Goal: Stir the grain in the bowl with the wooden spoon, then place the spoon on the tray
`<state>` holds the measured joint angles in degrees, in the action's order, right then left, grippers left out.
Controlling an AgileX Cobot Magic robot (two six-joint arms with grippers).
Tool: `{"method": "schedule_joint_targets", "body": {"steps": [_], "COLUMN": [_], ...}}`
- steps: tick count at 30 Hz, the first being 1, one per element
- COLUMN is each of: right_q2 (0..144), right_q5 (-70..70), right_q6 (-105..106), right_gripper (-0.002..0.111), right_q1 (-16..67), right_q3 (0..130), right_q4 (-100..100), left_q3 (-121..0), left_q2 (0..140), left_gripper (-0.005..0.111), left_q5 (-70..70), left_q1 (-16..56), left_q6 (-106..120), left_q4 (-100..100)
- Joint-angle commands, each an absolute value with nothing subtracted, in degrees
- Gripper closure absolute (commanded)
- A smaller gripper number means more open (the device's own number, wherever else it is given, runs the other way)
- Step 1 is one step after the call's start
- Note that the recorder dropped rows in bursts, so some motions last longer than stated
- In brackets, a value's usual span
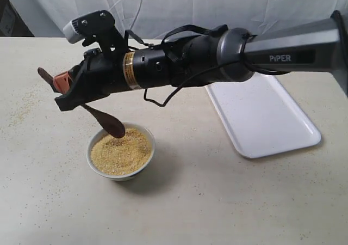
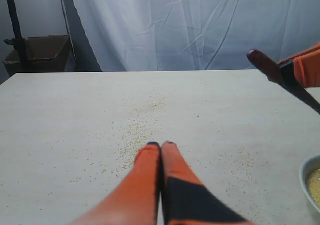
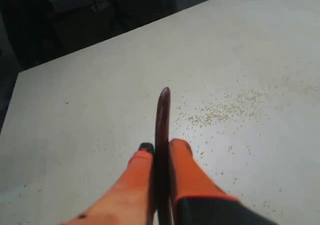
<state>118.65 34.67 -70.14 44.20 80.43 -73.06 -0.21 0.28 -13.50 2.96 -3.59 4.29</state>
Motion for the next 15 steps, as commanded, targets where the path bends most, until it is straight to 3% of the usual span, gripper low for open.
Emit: {"method": "schedule_joint_targets", "body": {"steps": [1, 5, 15], "right_q2": [118.27, 121.7, 123.61], "right_q5": [28.61, 22.74, 34.52], "right_q6": [-66.17, -66.17, -69.57], "right_gripper": [0.109, 0.109, 0.109], "right_q1": [43.97, 43.97, 44.75], "right_q3": [80.31, 80.31, 80.31], "right_q4": [-75.06, -75.06, -73.44], "left_q3": [0.0, 0.0, 0.0], "left_q2": [0.0, 0.0, 0.0], "left_gripper": [0.107, 0.107, 0.107], "left_q5": [-13.23, -13.23, -13.23], "left_q1": [2.92, 2.92, 2.92], "left_q6": [-3.79, -3.79, -3.79], "left_q4": [4.13, 4.13, 4.13]}}
